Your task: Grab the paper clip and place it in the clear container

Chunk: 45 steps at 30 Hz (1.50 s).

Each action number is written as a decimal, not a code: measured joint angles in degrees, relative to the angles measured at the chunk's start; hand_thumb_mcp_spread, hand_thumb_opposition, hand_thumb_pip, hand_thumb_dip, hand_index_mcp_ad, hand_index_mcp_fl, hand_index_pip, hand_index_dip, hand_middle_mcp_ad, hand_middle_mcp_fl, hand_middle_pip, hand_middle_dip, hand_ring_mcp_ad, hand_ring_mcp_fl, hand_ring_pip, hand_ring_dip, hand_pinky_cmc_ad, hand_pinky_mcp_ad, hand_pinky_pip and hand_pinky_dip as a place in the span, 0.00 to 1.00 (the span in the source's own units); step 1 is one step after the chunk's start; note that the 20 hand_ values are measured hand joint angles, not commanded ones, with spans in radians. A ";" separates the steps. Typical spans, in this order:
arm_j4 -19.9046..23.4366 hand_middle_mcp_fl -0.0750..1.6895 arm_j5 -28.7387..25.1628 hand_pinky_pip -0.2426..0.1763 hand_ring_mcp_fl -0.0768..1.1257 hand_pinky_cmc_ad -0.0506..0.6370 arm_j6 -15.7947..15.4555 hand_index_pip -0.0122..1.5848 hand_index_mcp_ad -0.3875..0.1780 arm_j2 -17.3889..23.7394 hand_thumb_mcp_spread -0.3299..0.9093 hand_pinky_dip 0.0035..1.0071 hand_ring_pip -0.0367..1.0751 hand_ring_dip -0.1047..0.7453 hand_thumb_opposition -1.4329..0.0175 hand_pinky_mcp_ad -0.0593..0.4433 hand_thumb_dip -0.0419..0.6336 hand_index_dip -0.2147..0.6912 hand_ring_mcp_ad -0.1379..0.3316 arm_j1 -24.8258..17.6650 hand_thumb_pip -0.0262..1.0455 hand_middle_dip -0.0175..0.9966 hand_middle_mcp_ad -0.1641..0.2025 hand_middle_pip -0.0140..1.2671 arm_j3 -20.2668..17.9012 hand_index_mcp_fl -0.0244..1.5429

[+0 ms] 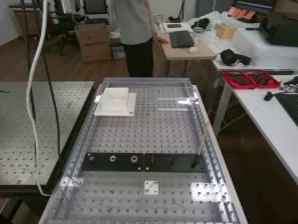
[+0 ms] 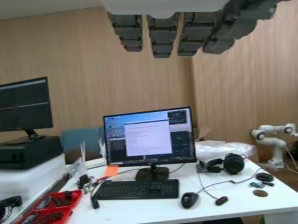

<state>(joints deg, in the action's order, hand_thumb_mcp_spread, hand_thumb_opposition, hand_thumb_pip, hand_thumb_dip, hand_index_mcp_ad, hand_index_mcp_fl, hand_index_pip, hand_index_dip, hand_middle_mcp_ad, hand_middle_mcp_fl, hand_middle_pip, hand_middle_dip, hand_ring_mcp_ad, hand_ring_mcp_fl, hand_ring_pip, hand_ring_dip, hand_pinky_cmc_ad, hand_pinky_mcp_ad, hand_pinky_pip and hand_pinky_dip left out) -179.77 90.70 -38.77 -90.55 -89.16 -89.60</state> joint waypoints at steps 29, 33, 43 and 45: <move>1.27 0.05 0.27 0.36 0.06 0.60 0.49 0.05 0.64 -0.07 0.48 0.52 0.12 0.23 0.53 0.71 0.12 0.38 0.59 0.50 0.31 0.17 0.69 0.11 -1.26 0.02; 2.33 0.05 0.10 0.36 0.06 0.60 -0.06 0.05 0.64 -0.07 0.48 0.52 0.12 0.23 0.53 0.70 0.12 0.38 0.59 0.42 0.31 0.17 0.71 0.11 -2.28 0.02; 5.29 0.05 -0.07 0.36 0.06 0.61 -0.22 0.06 0.63 -1.36 0.49 0.52 0.12 0.23 0.51 0.71 0.18 0.37 0.59 0.33 0.40 0.17 0.72 0.11 -5.63 0.03; 6.20 0.05 -0.04 0.36 0.06 0.61 -0.11 0.06 0.63 -1.69 0.50 0.52 0.12 0.23 0.51 0.70 0.19 0.36 0.59 0.48 0.40 0.17 0.71 0.11 -6.34 0.03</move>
<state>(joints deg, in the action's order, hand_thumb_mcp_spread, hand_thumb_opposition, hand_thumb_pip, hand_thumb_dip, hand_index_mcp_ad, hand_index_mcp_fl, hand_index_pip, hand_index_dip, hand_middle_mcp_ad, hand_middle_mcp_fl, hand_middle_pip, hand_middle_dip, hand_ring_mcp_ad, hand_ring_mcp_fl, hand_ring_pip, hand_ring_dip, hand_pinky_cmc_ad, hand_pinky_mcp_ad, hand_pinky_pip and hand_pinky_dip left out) -173.57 90.66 -38.88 -92.24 -88.68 -95.94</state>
